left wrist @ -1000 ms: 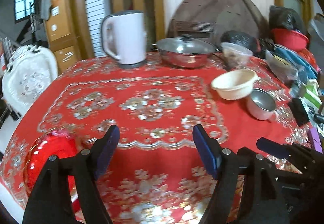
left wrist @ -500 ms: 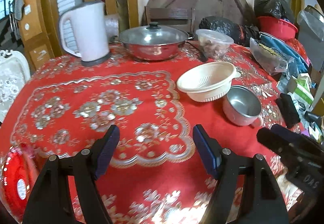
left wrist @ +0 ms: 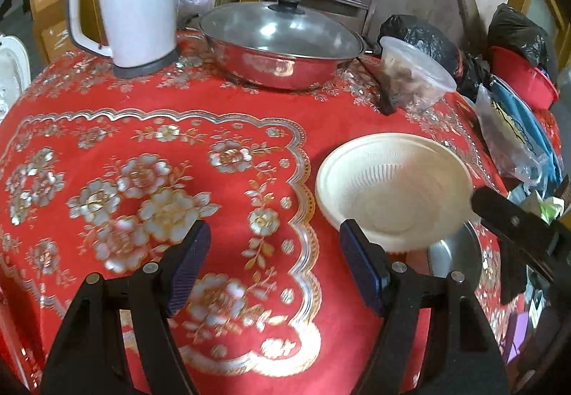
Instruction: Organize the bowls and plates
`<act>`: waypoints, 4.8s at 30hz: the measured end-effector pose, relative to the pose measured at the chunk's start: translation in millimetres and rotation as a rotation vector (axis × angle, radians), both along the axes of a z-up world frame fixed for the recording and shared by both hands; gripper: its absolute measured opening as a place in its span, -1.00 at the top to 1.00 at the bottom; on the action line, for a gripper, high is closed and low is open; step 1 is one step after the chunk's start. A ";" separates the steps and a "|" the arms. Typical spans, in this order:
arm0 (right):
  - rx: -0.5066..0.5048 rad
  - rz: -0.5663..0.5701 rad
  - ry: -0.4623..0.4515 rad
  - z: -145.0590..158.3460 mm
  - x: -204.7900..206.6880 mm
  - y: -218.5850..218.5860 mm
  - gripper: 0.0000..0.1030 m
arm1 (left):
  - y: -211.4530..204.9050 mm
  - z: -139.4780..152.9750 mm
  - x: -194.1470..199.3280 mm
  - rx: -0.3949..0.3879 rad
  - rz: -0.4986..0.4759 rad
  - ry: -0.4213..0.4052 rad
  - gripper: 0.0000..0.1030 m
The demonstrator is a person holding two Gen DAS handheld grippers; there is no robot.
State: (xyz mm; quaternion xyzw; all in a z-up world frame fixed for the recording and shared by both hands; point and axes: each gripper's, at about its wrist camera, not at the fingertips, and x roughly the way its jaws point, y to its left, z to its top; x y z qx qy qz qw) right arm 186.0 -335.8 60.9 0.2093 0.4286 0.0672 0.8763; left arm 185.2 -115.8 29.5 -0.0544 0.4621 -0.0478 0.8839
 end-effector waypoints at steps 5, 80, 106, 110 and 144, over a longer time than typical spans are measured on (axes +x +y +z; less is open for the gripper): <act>-0.011 0.005 0.012 -9.8 21.2 -4.0 -0.07 | -13.6 -11.8 19.2 -0.029 -0.018 0.040 -0.44; -0.087 0.176 -0.065 -31.8 -169.7 85.6 0.50 | 28.4 -21.3 -140.7 0.152 -0.023 -0.104 0.69; -0.122 0.205 -0.067 -29.1 -183.9 102.9 0.45 | 43.6 -16.1 -161.0 0.141 -0.019 -0.111 0.69; -0.098 0.213 -0.068 -29.3 -184.9 104.8 0.45 | 51.4 -14.7 -164.2 0.125 -0.018 -0.100 0.69; -0.007 0.439 -0.157 24.4 -185.8 221.6 0.45 | 172.3 41.2 -204.6 0.154 0.135 -0.153 0.68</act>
